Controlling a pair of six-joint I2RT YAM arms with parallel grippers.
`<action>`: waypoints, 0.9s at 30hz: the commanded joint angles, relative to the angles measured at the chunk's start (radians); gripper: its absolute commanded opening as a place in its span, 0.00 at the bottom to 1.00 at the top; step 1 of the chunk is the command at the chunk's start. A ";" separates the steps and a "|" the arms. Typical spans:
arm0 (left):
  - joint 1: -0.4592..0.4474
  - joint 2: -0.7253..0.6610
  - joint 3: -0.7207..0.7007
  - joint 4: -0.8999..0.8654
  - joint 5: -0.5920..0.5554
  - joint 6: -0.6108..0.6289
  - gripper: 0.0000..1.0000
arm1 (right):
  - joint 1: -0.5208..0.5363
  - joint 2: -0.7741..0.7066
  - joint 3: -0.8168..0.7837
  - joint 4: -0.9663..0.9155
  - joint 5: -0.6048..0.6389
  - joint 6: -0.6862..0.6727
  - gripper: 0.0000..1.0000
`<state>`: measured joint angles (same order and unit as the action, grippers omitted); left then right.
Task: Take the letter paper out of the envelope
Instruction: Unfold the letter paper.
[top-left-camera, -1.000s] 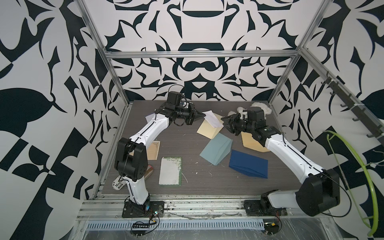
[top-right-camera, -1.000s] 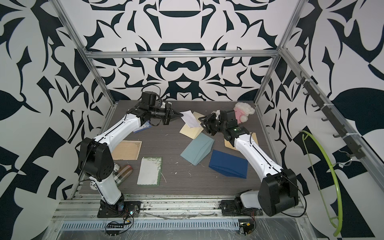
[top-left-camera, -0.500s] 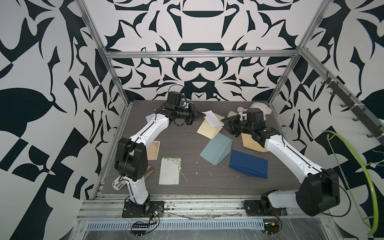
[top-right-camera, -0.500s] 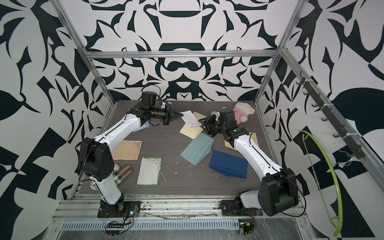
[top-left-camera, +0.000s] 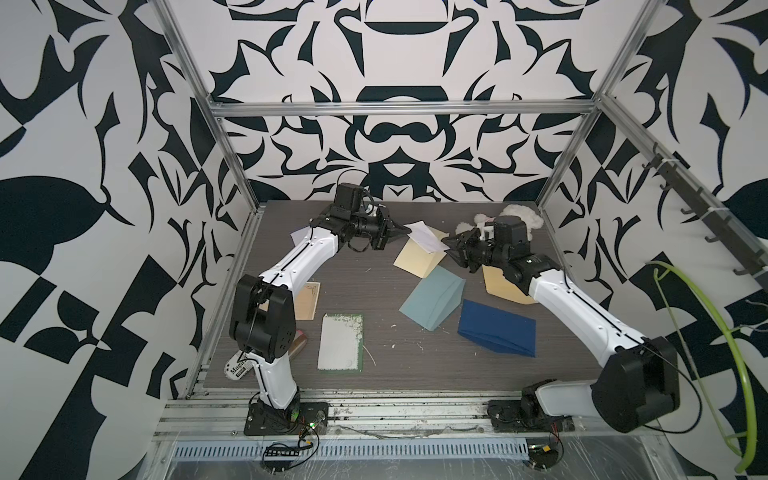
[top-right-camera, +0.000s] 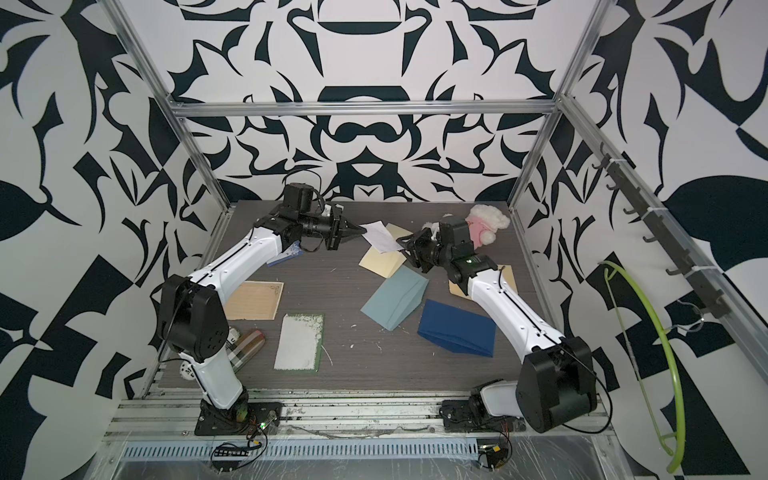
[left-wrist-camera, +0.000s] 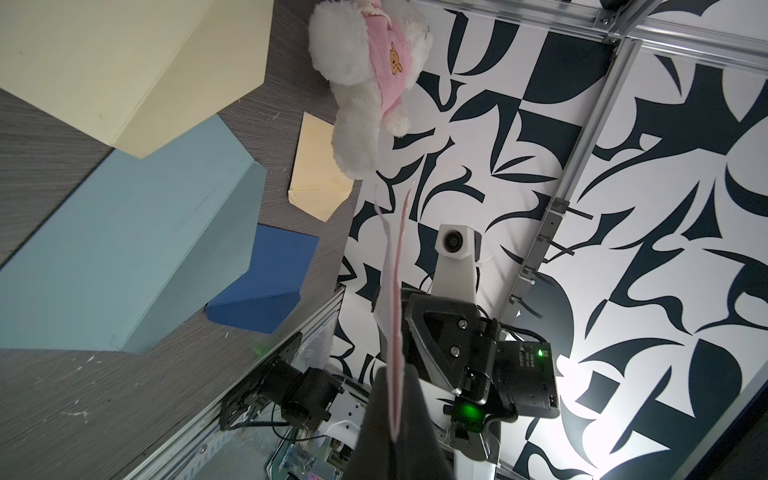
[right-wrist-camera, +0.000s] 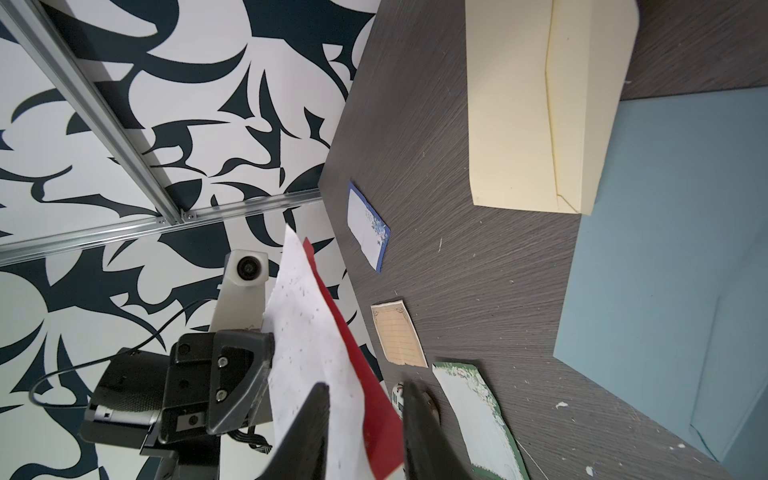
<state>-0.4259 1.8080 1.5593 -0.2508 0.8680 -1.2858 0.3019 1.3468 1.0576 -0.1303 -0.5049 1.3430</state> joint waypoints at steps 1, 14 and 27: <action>-0.005 0.020 0.021 -0.005 0.001 0.014 0.00 | 0.008 -0.035 0.046 0.018 -0.007 -0.014 0.32; -0.014 0.031 0.057 -0.092 -0.018 0.078 0.00 | 0.012 -0.034 0.087 -0.078 0.002 -0.083 0.17; -0.019 0.036 0.075 -0.128 -0.025 0.107 0.00 | 0.020 -0.041 0.086 -0.109 0.017 -0.097 0.06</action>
<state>-0.4393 1.8278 1.6051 -0.3466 0.8486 -1.2030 0.3126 1.3468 1.1099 -0.2623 -0.5003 1.2530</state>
